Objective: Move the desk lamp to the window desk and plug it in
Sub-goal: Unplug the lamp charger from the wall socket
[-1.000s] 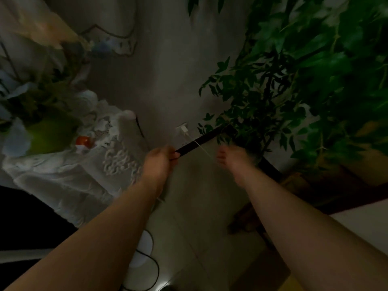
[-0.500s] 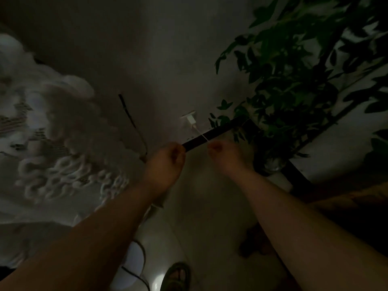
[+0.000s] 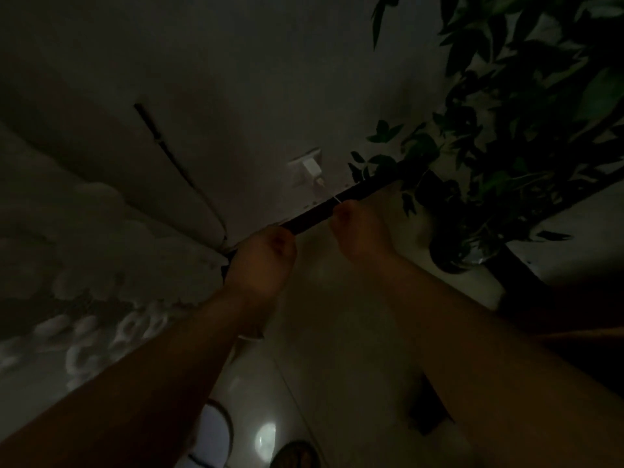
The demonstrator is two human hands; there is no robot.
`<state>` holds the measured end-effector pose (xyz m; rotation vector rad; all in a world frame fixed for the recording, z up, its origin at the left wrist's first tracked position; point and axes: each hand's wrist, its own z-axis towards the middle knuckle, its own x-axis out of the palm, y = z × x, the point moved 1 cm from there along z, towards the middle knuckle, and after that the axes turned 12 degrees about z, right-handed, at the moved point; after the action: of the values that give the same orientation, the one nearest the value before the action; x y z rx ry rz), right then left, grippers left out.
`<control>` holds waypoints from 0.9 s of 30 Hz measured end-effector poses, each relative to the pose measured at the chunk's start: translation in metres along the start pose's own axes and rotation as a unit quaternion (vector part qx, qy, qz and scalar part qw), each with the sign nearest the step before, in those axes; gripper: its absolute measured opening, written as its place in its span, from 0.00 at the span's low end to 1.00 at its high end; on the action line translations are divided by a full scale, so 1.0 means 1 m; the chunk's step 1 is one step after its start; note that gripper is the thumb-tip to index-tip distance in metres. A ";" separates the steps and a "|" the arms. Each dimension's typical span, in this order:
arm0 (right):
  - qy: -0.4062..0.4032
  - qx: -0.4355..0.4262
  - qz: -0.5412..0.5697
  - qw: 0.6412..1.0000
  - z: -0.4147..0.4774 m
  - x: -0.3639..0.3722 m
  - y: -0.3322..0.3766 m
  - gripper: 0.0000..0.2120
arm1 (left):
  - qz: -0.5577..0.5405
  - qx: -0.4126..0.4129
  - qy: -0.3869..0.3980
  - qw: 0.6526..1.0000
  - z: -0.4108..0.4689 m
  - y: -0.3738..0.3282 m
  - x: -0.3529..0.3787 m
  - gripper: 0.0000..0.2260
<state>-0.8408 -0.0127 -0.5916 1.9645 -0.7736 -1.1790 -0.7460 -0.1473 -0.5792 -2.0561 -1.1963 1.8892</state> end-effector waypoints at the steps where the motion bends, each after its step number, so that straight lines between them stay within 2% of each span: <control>1: -0.004 -0.001 -0.001 1.000 0.005 0.002 -0.001 0.14 | -0.004 -0.002 -0.009 1.000 0.005 0.002 0.002 0.10; 7: -0.035 -0.033 -0.040 0.998 0.051 0.021 -0.011 0.19 | -0.023 -0.001 -0.029 0.999 0.042 0.008 0.014 0.13; 11: -0.045 -0.048 -0.076 0.995 0.083 0.035 -0.013 0.21 | -0.028 -0.008 -0.047 0.998 0.064 0.012 0.028 0.11; 17: -0.057 -0.022 -0.072 0.996 0.127 0.051 -0.013 0.15 | -0.046 -0.030 -0.073 0.996 0.090 0.023 0.046 0.13; 27: -0.074 -0.011 -0.032 0.997 0.169 0.066 -0.015 0.14 | -0.092 -0.047 -0.103 0.989 0.116 0.043 0.057 0.12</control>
<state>-0.9648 -0.1002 -0.6917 1.9123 -0.7737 -1.3772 -0.8328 -0.1914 -0.6753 -1.7536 -1.4905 2.0307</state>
